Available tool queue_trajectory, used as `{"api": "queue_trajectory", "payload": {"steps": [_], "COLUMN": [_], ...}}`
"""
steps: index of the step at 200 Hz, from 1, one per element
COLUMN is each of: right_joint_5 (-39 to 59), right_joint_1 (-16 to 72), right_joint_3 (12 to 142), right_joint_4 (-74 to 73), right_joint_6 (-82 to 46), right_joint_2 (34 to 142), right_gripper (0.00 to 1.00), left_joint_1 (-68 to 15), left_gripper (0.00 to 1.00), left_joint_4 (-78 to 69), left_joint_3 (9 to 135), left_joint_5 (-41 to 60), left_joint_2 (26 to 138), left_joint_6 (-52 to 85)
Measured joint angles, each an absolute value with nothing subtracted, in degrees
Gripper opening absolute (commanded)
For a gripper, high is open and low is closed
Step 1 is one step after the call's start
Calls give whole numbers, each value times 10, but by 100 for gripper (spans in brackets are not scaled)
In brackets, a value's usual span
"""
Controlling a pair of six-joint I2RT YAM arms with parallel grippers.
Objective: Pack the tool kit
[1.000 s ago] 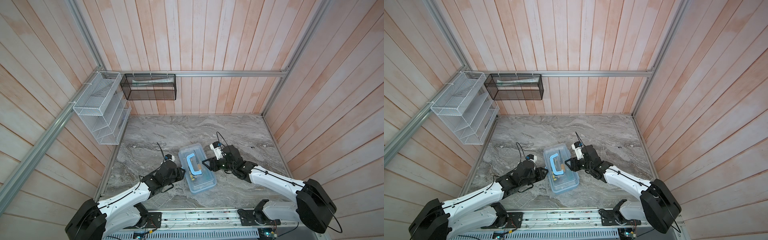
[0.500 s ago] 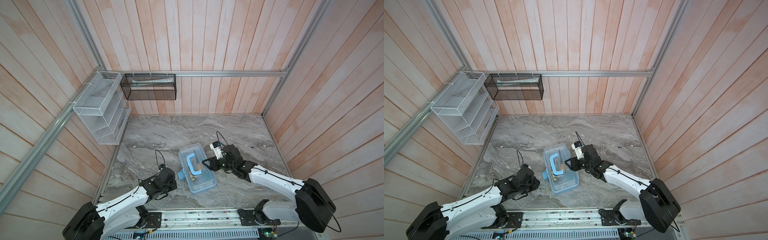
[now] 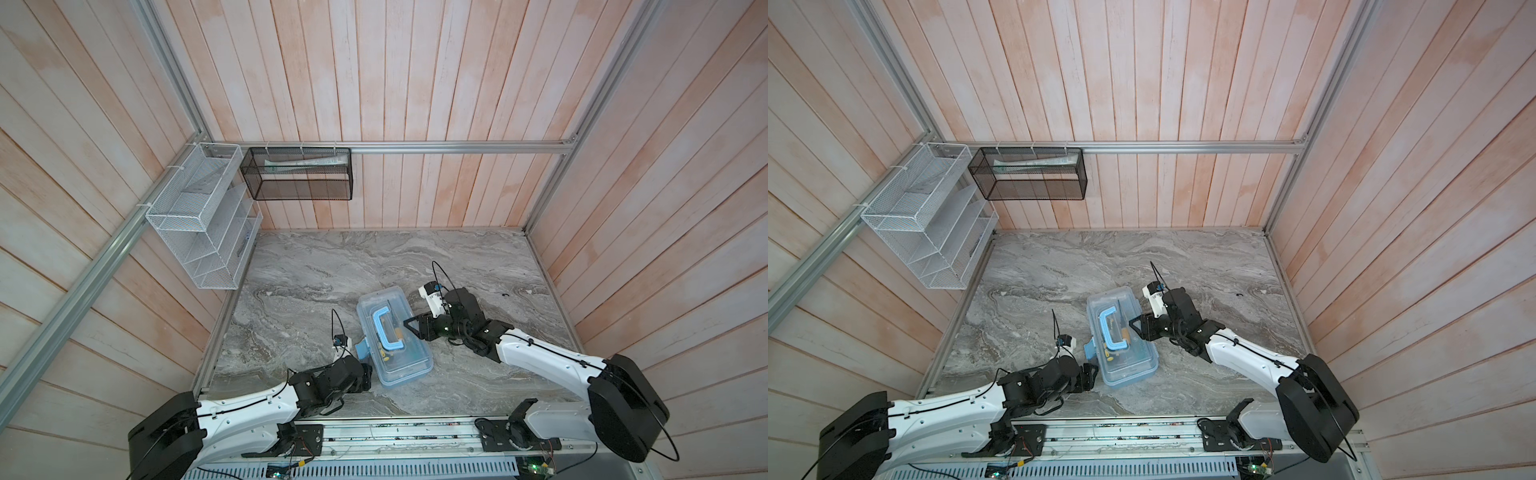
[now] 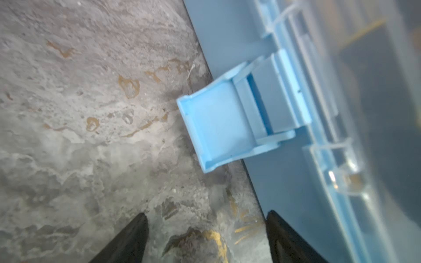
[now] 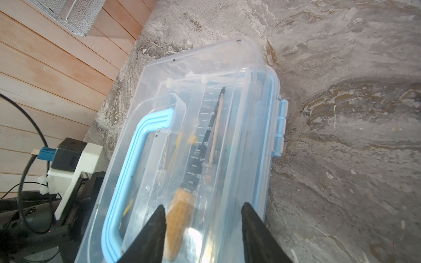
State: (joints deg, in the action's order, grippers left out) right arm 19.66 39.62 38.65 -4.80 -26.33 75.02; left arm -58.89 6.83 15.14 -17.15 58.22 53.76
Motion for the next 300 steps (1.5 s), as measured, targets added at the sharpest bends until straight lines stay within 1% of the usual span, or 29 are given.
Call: {"api": "queue_trajectory", "payload": {"steps": [22, 43, 71, 101, 152, 210, 259, 300], "right_joint_5": [208, 209, 200, 196, 198, 199, 200, 200], "right_joint_1": [397, 397, 395, 394, 394, 394, 394, 394], "right_joint_3": [387, 387, 387, 385, 382, 382, 382, 382], "right_joint_4": [-52, -52, -52, -51, -52, -53, -58, -60], "right_joint_6": [-263, -263, -263, -263, -265, -265, -265, -265], "right_joint_2": [754, 754, 754, 749, 745, 746, 749, 750], "right_gripper": [50, 50, 50, 50, 50, 50, 50, 49], "left_joint_1": [-590, -589, -589, -589, -589, -589, -588, -585], "left_gripper": [86, 87, 87, 87, 87, 80, 74, 72], "left_joint_4": [11, -13, -17, -4, 78, 115, 50, -25], "left_joint_3": [149, 160, 185, 194, 192, 190, 140, 94], "left_joint_5": [-211, -256, -295, -309, -306, -308, -283, -253], "left_joint_2": [623, 672, 727, 736, 677, 592, 520, 461], "left_joint_6": [532, 513, 501, 512, 558, 579, 600, 625]}}
